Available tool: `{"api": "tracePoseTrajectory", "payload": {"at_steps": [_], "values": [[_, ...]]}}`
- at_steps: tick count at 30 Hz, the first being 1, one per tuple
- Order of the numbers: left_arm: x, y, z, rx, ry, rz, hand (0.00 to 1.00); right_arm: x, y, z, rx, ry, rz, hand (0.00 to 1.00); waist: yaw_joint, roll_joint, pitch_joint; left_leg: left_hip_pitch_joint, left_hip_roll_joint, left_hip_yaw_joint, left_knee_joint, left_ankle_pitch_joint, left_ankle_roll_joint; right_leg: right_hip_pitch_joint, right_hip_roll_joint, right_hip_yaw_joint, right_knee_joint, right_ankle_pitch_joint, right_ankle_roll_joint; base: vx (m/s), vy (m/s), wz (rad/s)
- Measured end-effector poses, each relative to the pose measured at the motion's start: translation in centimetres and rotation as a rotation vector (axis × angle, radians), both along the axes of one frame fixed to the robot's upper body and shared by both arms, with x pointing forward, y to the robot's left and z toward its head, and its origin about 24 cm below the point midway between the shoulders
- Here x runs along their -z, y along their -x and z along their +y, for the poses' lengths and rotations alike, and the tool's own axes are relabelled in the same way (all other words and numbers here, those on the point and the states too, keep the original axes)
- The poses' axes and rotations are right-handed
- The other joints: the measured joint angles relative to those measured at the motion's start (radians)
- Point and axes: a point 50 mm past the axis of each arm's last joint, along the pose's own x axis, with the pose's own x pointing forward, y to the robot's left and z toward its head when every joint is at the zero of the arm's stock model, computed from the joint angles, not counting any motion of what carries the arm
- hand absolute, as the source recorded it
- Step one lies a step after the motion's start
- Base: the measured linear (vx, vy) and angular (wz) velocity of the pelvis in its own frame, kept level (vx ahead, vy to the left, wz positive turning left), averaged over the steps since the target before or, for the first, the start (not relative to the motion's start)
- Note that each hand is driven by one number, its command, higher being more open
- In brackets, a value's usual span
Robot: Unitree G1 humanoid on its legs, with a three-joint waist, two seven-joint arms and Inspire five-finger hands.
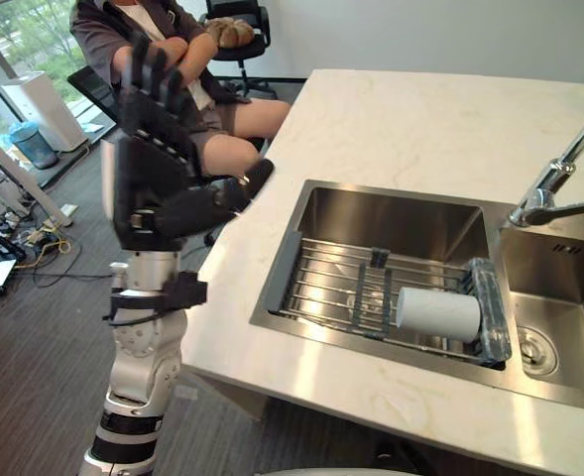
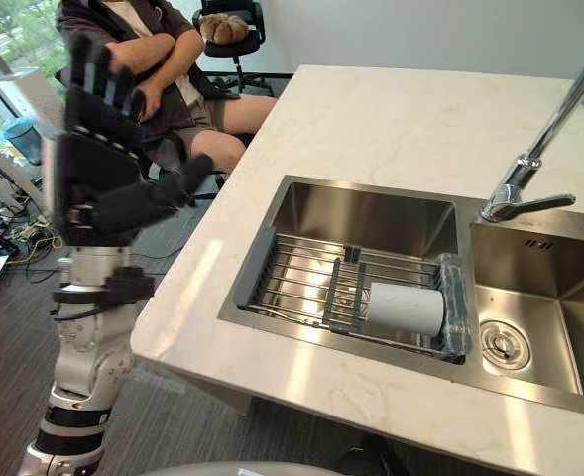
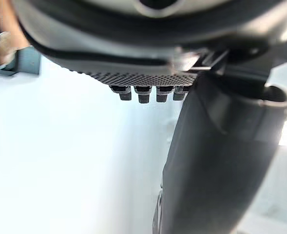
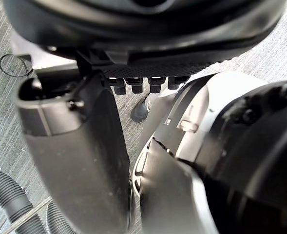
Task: Walk over to the sink, pick up the cup, carry it to the dishwasher, place the cup inside the dishwasher, then close the dishwasher door
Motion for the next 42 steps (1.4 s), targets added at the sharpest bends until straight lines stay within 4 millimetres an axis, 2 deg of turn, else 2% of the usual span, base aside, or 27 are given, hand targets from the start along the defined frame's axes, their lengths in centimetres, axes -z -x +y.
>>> {"api": "tracePoseTrajectory", "payload": {"at_steps": [4,7,12,16,26,29,31,34,37,38,42], "values": [[-2.6,2.6,4.1,-0.29,0.019,-0.204,1.0,0.1,0.4,0.3,0.031,-0.009,0.004,1.0,0.018,-0.001,-0.01,0.0,0.001,-0.004,0.0,0.0,0.0,0.0,-0.001,-0.004,0.008,-0.005,0.002,-0.01,-0.001,0.03],[-4.1,3.9,5.8,-0.444,-0.038,-0.284,1.0,0.2,1.2,0.6,0.071,-0.018,0.018,1.0,0.045,-0.01,-0.025,-0.004,0.001,-0.007,0.0,0.0,0.0,0.0,-0.001,-0.009,0.008,-0.006,0.002,-0.01,0.0,0.04],[-5.7,5.1,5.5,-0.433,-0.135,-0.355,1.0,0.2,2.0,1.0,0.076,-0.031,0.043,1.0,0.07,-0.026,-0.057,-0.013,0.0,-0.016,0.0,0.0,0.0,0.0,-0.004,-0.017,0.007,-0.011,0.001,-0.01,0.002,0.07],[-5.8,4.5,4.8,-0.372,-0.25,-0.315,1.0,0.2,2.3,0.9,0.079,-0.032,0.053,1.0,0.07,-0.02,-0.07,-0.022,0.0,-0.025,0.003,0.001,0.0,-0.001,-0.004,-0.027,0.006,-0.014,-0.001,-0.02,-0.002,0.07],[-4.3,2.3,0.9,-0.098,-0.514,-0.178,1.0,0.3,2.0,0.9,0.086,-0.036,0.061,1.0,0.062,-0.02,-0.073,-0.029,-0.002,-0.019,0.002,0.001,0.001,-0.013,-0.005,-0.02,0.005,-0.012,0.001,-0.01,0.002,-0.02],[-3.0,1.2,-1.9,0.09,-0.616,-0.103,1.0,0.3,1.8,0.9,0.084,-0.036,0.064,1.0,0.048,-0.02,-0.073,-0.028,-0.002,-0.012,0.002,0.001,0.001,-0.019,-0.005,-0.012,0.008,-0.012,0.001,-0.02,0.002,-0.07],[-1.5,0.5,-5.5,0.298,-0.784,-0.038,1.0,0.3,1.5,0.8,0.083,-0.034,0.065,1.0,0.032,-0.018,-0.074,-0.027,-0.002,-0.007,0.002,0.001,0.001,-0.023,-0.005,-0.007,0.009,-0.012,0.001,-0.03,0.0,-0.05],[0.8,0.4,-9.0,0.538,-0.966,0.053,1.0,0.2,1.2,0.6,0.068,-0.029,0.058,1.0,0.0,-0.007,-0.081,-0.025,-0.002,0.016,-0.002,0.001,0.001,-0.04,-0.002,0.016,0.012,-0.01,0.0,-0.02,0.001,-0.18],[1.9,-0.3,-11.0,0.65,-1.063,0.12,1.0,0.2,1.2,0.5,0.073,-0.028,0.058,1.0,-0.017,0.002,-0.083,-0.011,-0.002,0.047,-0.01,0.001,0.001,-0.051,0.004,0.046,0.012,-0.002,0.001,-0.02,0.003,-0.31],[2.1,-0.7,-11.6,0.67,-1.088,0.146,1.0,0.2,1.2,0.6,0.086,-0.032,0.055,1.0,-0.033,0.002,-0.083,-0.009,-0.002,0.052,-0.012,0.001,0.001,-0.054,0.005,0.052,0.012,0.0,0.001,-0.02,-0.001,-0.2],[2.8,-2.0,-12.6,0.697,-1.115,0.238,1.0,0.2,1.1,0.7,0.07,-0.034,0.051,1.0,-0.061,0.001,-0.082,0.008,-0.002,0.099,-0.02,-0.004,-0.001,-0.071,0.013,0.096,0.011,0.01,-0.001,-0.03,0.001,-0.34]]}}
